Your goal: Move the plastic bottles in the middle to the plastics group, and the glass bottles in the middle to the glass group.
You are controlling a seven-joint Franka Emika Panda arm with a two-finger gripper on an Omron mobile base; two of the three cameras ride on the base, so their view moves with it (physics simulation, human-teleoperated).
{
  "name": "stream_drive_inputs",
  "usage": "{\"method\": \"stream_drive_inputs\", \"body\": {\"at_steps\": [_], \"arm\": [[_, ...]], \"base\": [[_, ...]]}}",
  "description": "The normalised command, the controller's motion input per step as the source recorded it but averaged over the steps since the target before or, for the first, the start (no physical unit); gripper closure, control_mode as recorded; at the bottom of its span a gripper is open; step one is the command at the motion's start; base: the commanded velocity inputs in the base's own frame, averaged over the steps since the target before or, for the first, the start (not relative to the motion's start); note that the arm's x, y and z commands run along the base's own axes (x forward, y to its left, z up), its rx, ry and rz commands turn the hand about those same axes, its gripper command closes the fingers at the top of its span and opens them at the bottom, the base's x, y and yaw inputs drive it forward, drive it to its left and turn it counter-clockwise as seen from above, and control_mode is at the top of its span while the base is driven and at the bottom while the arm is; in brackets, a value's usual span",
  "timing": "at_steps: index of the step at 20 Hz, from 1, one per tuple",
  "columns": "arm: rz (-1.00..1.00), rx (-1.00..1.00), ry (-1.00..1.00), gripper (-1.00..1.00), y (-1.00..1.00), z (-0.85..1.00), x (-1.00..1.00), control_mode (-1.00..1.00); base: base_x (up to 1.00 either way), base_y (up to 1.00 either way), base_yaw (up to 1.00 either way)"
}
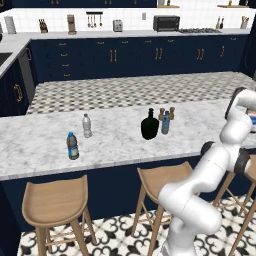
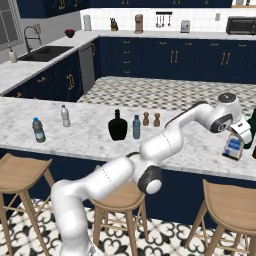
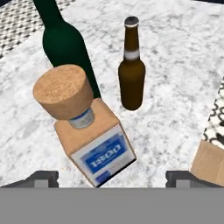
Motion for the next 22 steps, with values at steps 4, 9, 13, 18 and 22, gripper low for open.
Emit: {"method": "stream_drive_inputs", "body": {"at_steps": [4,9,13,18,22], "arm": [[0.03,0.00,0.17,-1.00,0.00,0.61,-0.19,-1.00],[0.03,0.05,0.19,-1.00,0.31,0.13,-0.57,-1.00],[0.00,0.18,0.13,-1.00,0.61,-0.11,-0.67,-1.00],[0.00,0.18,0.01,-1.00,0.84,-0.23,-0.72,-1.00],[0.00,0.02,-0.09,-1.00,1.00,-0.32,-0.71,-1.00]], "base": [[0.00,0.00,0.00],[0.00,0.00,0.00],[0.00,0.00,0.00],[0.00,0.00,0.00],[0.00,0.00,0.00]]}}
